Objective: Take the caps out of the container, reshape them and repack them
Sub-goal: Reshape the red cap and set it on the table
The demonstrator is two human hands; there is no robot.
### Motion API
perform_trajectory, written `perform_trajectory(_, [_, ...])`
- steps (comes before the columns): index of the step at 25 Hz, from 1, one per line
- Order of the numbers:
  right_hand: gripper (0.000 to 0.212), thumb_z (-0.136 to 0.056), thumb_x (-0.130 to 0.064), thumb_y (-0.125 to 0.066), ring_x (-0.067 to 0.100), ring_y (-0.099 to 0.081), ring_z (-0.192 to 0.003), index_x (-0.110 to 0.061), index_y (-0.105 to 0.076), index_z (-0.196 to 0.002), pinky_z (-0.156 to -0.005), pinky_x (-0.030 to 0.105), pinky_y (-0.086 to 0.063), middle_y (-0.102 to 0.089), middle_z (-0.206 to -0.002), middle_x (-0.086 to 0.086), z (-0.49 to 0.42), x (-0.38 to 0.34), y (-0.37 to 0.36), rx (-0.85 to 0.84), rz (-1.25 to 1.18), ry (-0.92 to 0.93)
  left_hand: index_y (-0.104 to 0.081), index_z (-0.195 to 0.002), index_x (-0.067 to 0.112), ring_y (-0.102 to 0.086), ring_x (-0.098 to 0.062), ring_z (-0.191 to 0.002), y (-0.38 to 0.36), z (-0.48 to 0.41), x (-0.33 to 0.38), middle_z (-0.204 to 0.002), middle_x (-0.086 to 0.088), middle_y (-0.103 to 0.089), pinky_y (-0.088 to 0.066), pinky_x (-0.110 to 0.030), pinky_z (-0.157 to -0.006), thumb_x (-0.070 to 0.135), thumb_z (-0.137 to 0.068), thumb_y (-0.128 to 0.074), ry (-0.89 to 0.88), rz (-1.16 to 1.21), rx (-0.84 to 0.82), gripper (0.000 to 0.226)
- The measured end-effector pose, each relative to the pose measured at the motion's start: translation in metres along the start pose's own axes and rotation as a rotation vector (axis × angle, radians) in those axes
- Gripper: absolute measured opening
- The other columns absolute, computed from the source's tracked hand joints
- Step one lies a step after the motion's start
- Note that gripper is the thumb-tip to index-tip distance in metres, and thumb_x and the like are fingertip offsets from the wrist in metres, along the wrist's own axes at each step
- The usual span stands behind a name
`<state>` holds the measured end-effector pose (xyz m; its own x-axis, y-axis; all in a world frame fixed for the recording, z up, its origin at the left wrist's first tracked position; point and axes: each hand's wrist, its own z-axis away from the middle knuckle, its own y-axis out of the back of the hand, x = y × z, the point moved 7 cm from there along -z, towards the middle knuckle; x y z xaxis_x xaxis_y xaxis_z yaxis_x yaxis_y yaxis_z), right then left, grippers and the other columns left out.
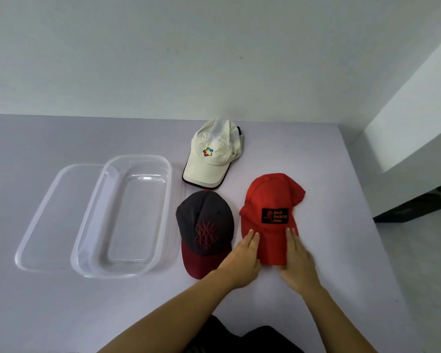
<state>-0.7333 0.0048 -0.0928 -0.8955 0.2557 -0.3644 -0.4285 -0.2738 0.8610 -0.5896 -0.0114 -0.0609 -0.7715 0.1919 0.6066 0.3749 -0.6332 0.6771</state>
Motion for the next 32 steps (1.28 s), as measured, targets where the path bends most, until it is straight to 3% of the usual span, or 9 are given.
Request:
perform_trajectory(3, [0.087,-0.071,-0.011,-0.076,0.036,-0.053,-0.123,-0.008,-0.026,-0.143,-0.09,0.054,-0.047,-0.048,-0.14,0.02,0.008,-0.01,0.012,0.135,0.084,0.091,0.005,-0.15,0.003,-0.001,-0.034,-0.147,-0.015,-0.002,0.009,-0.159,-0.018,0.01,-0.011,-0.041,-0.12,0.016,-0.094,-0.047,0.05,-0.104,-0.047,0.077])
perform_trajectory(7, [0.07,-0.07,-0.007,-0.075,0.031,-0.067,-0.097,-0.007,-0.048,-0.134,-0.076,0.04,-0.054,-0.064,-0.123,0.013,0.035,-0.03,0.052,0.363,0.095,0.246,-0.003,-0.151,0.007,-0.005,-0.032,-0.148,0.018,-0.006,0.021,-0.16,-0.017,-0.003,-0.014,-0.04,-0.118,0.017,-0.1,-0.038,0.151,-0.134,0.274,0.063])
perform_trajectory(9, [0.07,-0.078,-0.006,-0.067,0.032,-0.064,-0.102,-0.009,-0.037,-0.14,-0.079,0.041,-0.054,-0.057,-0.132,0.014,0.043,-0.029,0.07,0.424,0.034,0.245,-0.005,-0.151,0.011,-0.01,-0.035,-0.147,0.027,-0.003,0.031,-0.159,-0.017,-0.01,-0.023,-0.041,-0.115,0.009,-0.099,-0.038,0.088,-0.14,0.338,0.062])
perform_trajectory(13, [0.086,-0.084,-0.013,-0.065,0.035,-0.041,-0.132,-0.013,-0.01,-0.149,-0.1,0.049,-0.045,-0.033,-0.15,0.017,0.047,-0.018,0.098,0.389,-0.259,0.092,-0.022,-0.147,0.012,-0.041,-0.044,-0.132,0.043,0.027,0.051,-0.146,-0.024,-0.04,-0.05,-0.042,-0.093,-0.004,-0.078,-0.069,-0.24,-0.191,0.553,0.085])
perform_trajectory(17, [0.087,-0.078,-0.001,-0.07,0.043,-0.028,-0.138,-0.011,-0.016,-0.146,-0.1,0.06,-0.04,-0.029,-0.15,0.024,0.057,-0.058,0.126,0.497,-0.137,0.252,-0.026,-0.147,0.028,-0.039,-0.034,-0.136,0.076,0.045,0.054,-0.153,-0.015,-0.033,-0.04,-0.038,-0.105,0.006,-0.086,-0.055,-0.213,0.139,0.584,0.071])
perform_trajectory(19, [0.088,-0.08,0.001,-0.067,0.037,-0.015,-0.141,-0.013,-0.011,-0.146,-0.104,0.053,-0.033,-0.021,-0.154,0.019,0.059,-0.078,0.136,0.497,-0.098,0.349,-0.013,-0.149,0.032,-0.03,-0.025,-0.141,0.091,0.047,0.052,-0.159,-0.006,-0.019,-0.035,-0.035,-0.111,0.014,-0.085,-0.054,-0.178,0.233,0.562,0.078])
perform_trajectory(24, [0.087,-0.085,-0.01,-0.064,0.023,-0.011,-0.144,-0.019,-0.006,-0.149,-0.108,0.038,-0.027,-0.013,-0.157,0.009,0.058,-0.089,0.151,0.539,-0.242,0.407,0.016,-0.145,0.043,0.009,-0.024,-0.148,0.117,0.067,0.073,-0.152,0.006,0.022,-0.011,-0.038,-0.118,0.026,-0.091,-0.045,-0.299,-0.042,0.608,0.082])
perform_trajectory(28, [0.077,-0.091,-0.014,-0.051,0.028,-0.016,-0.144,-0.025,-0.001,-0.148,-0.109,0.046,-0.031,-0.013,-0.156,0.005,0.066,-0.095,0.149,0.581,-0.272,0.445,0.013,-0.147,0.034,0.007,-0.015,-0.148,0.137,0.074,0.063,-0.158,0.001,0.017,-0.018,-0.031,-0.118,0.042,-0.079,-0.05,-0.32,0.043,0.569,0.093])
perform_trajectory(32, [0.076,-0.089,-0.021,-0.045,0.017,-0.022,-0.143,-0.04,0.001,-0.146,-0.111,0.033,-0.031,-0.018,-0.157,0.001,0.08,-0.109,0.155,0.561,-0.476,0.478,0.009,-0.148,0.029,0.005,-0.008,-0.148,0.15,0.084,0.062,-0.161,0.001,0.007,-0.013,-0.031,-0.119,0.051,-0.072,-0.058,-0.332,0.248,0.534,0.104])
